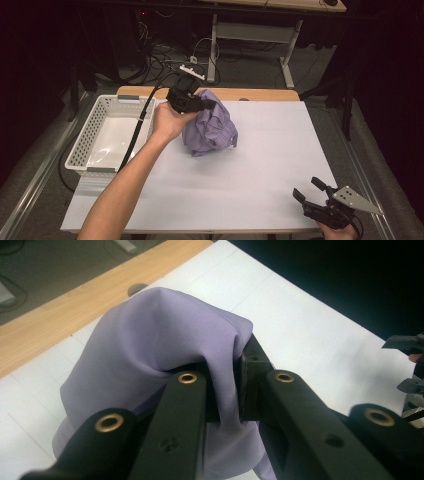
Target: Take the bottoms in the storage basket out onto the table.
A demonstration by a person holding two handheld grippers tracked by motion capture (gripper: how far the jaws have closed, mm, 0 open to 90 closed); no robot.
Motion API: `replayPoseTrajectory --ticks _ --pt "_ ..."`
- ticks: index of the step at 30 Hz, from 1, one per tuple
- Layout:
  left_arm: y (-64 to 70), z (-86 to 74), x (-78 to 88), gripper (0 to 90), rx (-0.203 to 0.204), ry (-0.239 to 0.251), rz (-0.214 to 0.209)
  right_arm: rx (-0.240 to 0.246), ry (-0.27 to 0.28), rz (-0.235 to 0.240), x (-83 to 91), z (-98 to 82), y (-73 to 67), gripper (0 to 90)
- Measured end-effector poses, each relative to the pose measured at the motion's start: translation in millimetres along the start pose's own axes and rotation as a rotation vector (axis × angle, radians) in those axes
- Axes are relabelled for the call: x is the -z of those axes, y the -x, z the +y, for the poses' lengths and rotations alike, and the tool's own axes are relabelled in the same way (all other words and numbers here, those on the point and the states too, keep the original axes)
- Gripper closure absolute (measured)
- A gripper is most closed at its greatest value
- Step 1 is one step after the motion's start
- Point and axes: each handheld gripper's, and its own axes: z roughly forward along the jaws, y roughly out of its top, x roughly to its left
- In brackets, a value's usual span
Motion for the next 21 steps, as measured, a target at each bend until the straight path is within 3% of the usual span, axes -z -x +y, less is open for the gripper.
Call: replayPoseTrajectory --ticks 9,21 --pt "-7.3 -9.0 -16.9 80.0 0.019 -0.015 0.013 -0.001 0.000 0.002 -0.1 -0.1 0.1 20.6" --pt "-23.2 -26.1 -42.0 79.7 0.075 -0.053 0.031 0.000 -0.002 0.008 -1.3 0.3 0.4 20.6"
